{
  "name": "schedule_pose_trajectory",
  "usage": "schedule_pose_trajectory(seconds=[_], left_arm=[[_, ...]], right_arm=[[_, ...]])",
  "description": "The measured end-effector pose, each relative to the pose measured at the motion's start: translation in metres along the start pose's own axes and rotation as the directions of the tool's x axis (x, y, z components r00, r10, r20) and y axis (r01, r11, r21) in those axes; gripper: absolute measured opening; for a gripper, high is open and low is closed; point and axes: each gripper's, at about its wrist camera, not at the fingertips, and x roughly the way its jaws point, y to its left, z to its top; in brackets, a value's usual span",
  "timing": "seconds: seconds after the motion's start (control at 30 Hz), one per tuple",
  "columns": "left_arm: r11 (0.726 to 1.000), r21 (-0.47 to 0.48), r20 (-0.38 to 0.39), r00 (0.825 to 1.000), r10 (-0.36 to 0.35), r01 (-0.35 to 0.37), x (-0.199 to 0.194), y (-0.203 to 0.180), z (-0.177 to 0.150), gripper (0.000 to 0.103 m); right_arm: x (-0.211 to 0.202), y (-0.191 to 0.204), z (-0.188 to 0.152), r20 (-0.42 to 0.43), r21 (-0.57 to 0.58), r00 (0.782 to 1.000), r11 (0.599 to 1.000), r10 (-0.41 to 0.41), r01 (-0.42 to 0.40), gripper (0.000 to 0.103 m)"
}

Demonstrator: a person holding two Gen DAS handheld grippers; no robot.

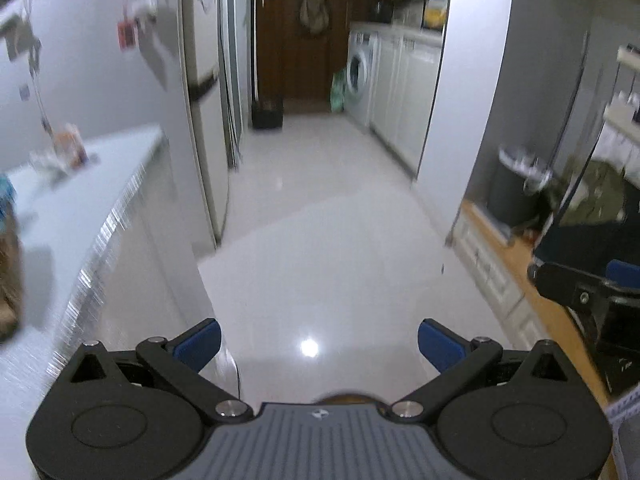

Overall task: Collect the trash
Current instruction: 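Move both open tools back from the bin to the table, then grasp the red snack packet with the left tool while the right tool grasps cardboard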

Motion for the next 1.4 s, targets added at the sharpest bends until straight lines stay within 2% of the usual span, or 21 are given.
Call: schedule_pose_trajectory(seconds=[0.1, 0.2, 0.37, 0.53, 0.67, 0.8, 0.9, 1.1, 1.23, 1.3, 1.4], left_arm=[[1.000, 0.000, 0.087, 0.996, 0.017, -0.017, -0.033, 0.007, 0.012, 0.103], [0.999, -0.023, 0.175, 0.984, 0.041, -0.038, -0.066, 0.019, 0.024, 0.103], [0.995, -0.063, 0.298, 0.950, 0.086, -0.071, -0.117, 0.042, 0.031, 0.103], [0.986, -0.114, 0.375, 0.914, 0.155, -0.120, -0.158, 0.076, 0.029, 0.103], [0.975, -0.143, 0.417, 0.884, 0.214, -0.168, -0.179, 0.103, 0.021, 0.103], [0.957, -0.186, 0.405, 0.870, 0.282, -0.224, -0.182, 0.135, 0.014, 0.103], [0.937, -0.233, 0.387, 0.859, 0.334, -0.260, -0.179, 0.164, 0.008, 0.103], [0.913, -0.294, 0.341, 0.862, 0.376, -0.282, -0.170, 0.219, 0.001, 0.103], [0.907, -0.268, 0.316, 0.860, 0.401, -0.324, -0.159, 0.246, 0.007, 0.103], [0.914, -0.255, 0.307, 0.870, 0.386, -0.315, -0.150, 0.258, 0.010, 0.103], [0.930, -0.262, 0.288, 0.899, 0.331, -0.258, -0.133, 0.279, 0.015, 0.103]], right_arm=[[-0.025, 0.012, 0.014, 0.093, 0.001, 0.996, 1.000, 0.015, -0.015, 0.103], [-0.044, 0.022, 0.026, 0.178, 0.010, 0.983, 0.999, 0.045, -0.048, 0.103], [-0.067, 0.045, 0.037, 0.279, 0.023, 0.953, 0.992, 0.115, -0.126, 0.103], [-0.075, 0.075, 0.043, 0.335, 0.012, 0.923, 0.979, 0.186, -0.202, 0.103], [-0.072, 0.105, 0.043, 0.356, -0.016, 0.902, 0.967, 0.242, -0.253, 0.103], [-0.065, 0.134, 0.039, 0.366, -0.030, 0.881, 0.949, 0.301, -0.313, 0.103], [-0.059, 0.156, 0.036, 0.352, -0.039, 0.875, 0.939, 0.333, -0.341, 0.103], [-0.036, 0.200, 0.023, 0.319, -0.069, 0.872, 0.927, 0.370, -0.368, 0.103], [-0.020, 0.221, 0.013, 0.278, -0.088, 0.876, 0.918, 0.395, -0.386, 0.103], [-0.009, 0.232, 0.010, 0.255, -0.100, 0.871, 0.908, 0.420, -0.408, 0.103], [0.001, 0.244, 0.004, 0.227, -0.132, 0.863, 0.892, 0.452, -0.433, 0.103]])
